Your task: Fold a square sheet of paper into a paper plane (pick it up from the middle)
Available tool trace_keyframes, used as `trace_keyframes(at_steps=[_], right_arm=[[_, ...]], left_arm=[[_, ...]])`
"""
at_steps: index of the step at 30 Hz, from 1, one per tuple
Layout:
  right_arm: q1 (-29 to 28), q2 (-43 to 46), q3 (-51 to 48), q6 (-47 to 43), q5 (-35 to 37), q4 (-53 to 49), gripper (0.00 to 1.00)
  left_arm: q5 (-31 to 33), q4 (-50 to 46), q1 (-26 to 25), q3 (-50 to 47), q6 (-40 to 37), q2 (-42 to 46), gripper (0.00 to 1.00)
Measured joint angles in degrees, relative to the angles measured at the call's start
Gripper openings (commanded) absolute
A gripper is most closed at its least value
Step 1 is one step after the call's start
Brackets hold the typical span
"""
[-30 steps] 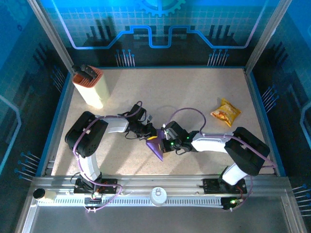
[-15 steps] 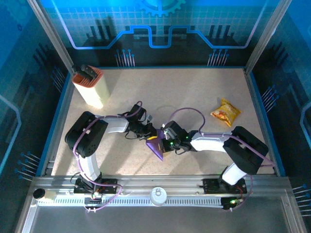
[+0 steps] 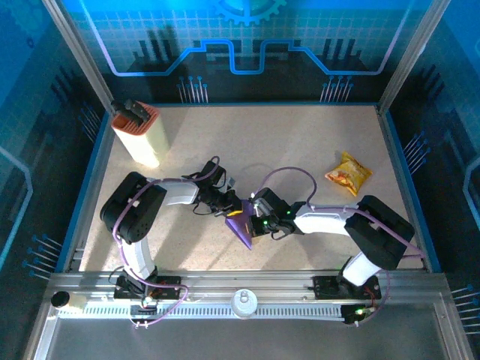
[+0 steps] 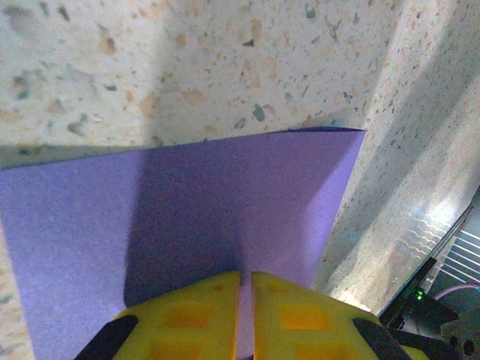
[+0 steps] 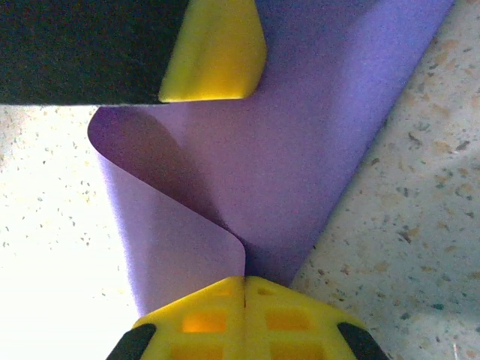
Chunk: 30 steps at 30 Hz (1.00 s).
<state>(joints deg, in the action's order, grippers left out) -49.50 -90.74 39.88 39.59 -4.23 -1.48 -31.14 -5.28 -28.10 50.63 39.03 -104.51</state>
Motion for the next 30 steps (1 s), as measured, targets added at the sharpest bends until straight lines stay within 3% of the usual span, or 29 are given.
trace_keyframes(at_steps=[17,21,25,30], right_arm=[[-0.5,-1.5,0.3,0.3,0.4,0.6,0.00],[-0.5,-1.6,0.3,0.5,0.4,0.9,0.00],[-0.5,-1.9,0.3,0.7,0.4,1.3,0.00],[-0.5,-2.3,0.7,0.9,0.4,1.7,0.00]], left_arm=[[0.4,-1.0,-0.3,0.2,0.0,0.3,0.16],[0.9,-2.4,-0.3,1.2,-0.1,0.5,0.24],[2.4,-5.4,-0.4,4.5,-0.9,1.7,0.40],[5.8,-7.1,-0.4,6.9,-1.6,7.4,0.40]])
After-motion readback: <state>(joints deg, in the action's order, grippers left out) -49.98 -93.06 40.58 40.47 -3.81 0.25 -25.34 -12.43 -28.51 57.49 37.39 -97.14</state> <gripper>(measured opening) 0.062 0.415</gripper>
